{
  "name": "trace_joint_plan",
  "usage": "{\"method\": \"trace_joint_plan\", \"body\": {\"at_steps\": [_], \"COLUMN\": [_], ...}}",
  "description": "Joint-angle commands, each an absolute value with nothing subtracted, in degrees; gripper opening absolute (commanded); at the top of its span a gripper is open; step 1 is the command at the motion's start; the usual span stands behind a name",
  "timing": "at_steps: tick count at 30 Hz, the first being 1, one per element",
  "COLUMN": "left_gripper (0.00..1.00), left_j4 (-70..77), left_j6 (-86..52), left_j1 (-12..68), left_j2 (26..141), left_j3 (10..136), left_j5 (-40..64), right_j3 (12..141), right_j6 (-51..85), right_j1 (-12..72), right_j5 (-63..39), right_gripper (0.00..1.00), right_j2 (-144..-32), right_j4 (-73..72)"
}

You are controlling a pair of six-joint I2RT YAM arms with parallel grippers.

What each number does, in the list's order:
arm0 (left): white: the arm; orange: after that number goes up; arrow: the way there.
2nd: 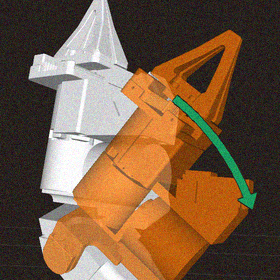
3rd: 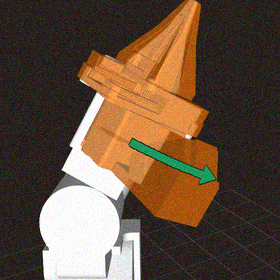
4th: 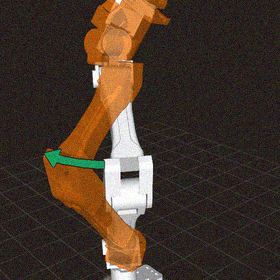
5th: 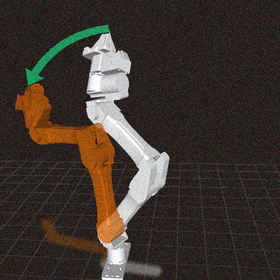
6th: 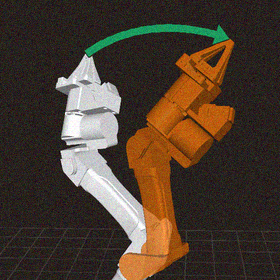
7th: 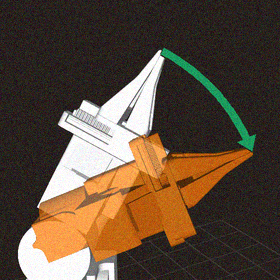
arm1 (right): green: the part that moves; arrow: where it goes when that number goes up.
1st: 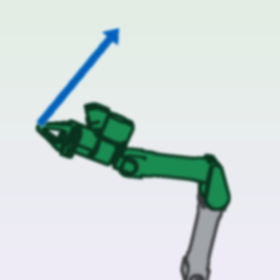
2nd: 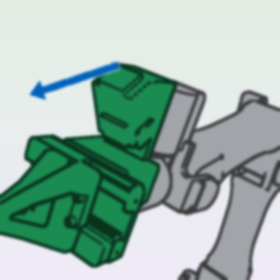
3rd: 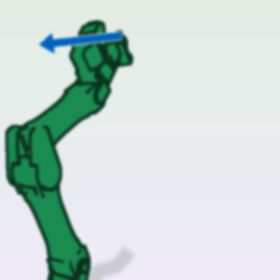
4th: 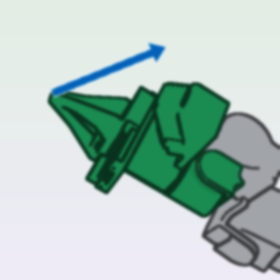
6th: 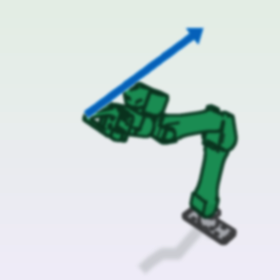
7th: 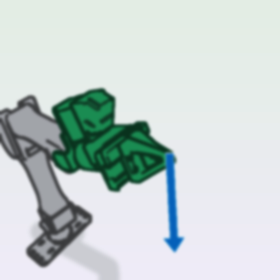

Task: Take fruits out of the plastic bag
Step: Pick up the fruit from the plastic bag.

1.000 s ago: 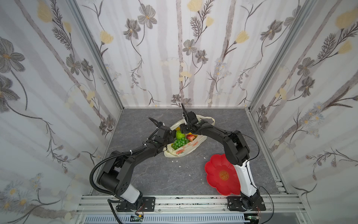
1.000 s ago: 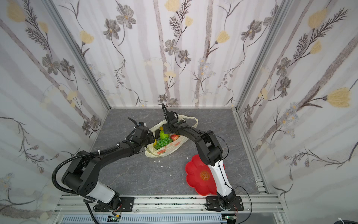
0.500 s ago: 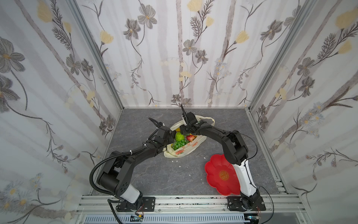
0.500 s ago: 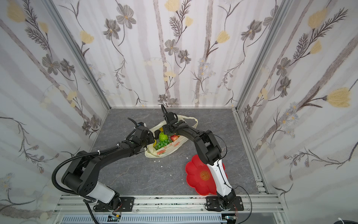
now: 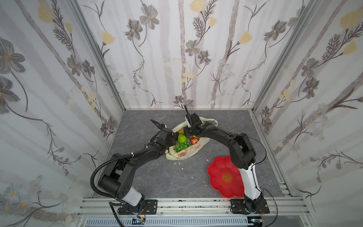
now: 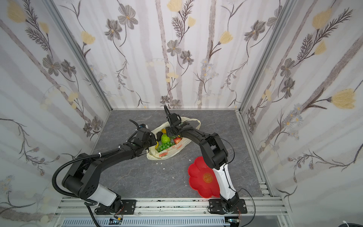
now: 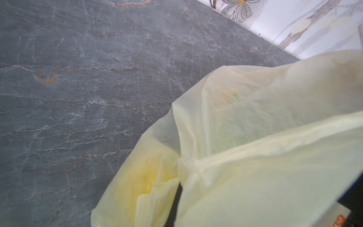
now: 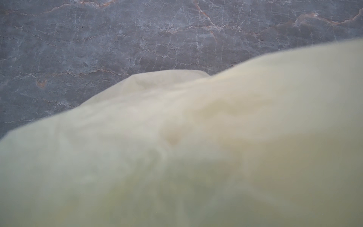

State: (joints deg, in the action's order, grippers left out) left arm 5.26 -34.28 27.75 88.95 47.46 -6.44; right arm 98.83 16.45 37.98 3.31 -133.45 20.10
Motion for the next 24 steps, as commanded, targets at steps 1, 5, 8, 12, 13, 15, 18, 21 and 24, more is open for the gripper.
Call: {"method": "trace_joint_plan", "body": {"at_steps": [1,5,8,12,13,15,18,21,24], "left_gripper": [0.0,0.0,0.0,0.0,0.0,0.0,0.0,0.0,0.0], "left_j4": [5.3,5.3,5.3,5.3,5.3,5.3,5.3,5.3,5.3], "left_j6": [-34.5,-34.4,-34.4,-34.4,-34.5,-34.5,-34.5,-34.5,-34.5], "left_j1": [27.6,27.7,27.7,27.7,27.7,27.7,27.7,27.7,27.6], "left_j2": [88.5,88.2,88.0,87.8,87.9,87.9,87.9,87.8,87.9], "left_j3": [47.3,47.0,46.9,46.9,46.9,46.9,46.9,47.0,47.0], "left_j5": [-7.4,-7.4,-7.4,-7.5,-7.6,-7.6,-7.6,-7.7,-7.7], "right_j3": [98.4,97.1,96.3,95.8,95.8,95.9,96.3,96.8,97.3], "right_j6": [17.2,17.1,17.2,17.4,17.4,17.6,17.8,18.2,18.3], "right_j1": [38.1,38.1,38.1,38.1,38.1,38.1,38.1,38.2,38.2], "right_j5": [2.9,2.6,2.4,2.5,2.3,2.2,1.9,1.3,0.8], "right_gripper": [0.61,0.64,0.63,0.65,0.68,0.73,0.76,0.76,0.72], "right_j2": [-132.7,-132.7,-133.1,-133.8,-134.1,-134.4,-135.1,-135.7,-136.3], "right_j4": [18.6,18.6,18.8,19.2,19.3,19.4,19.7,20.3,20.7]}}
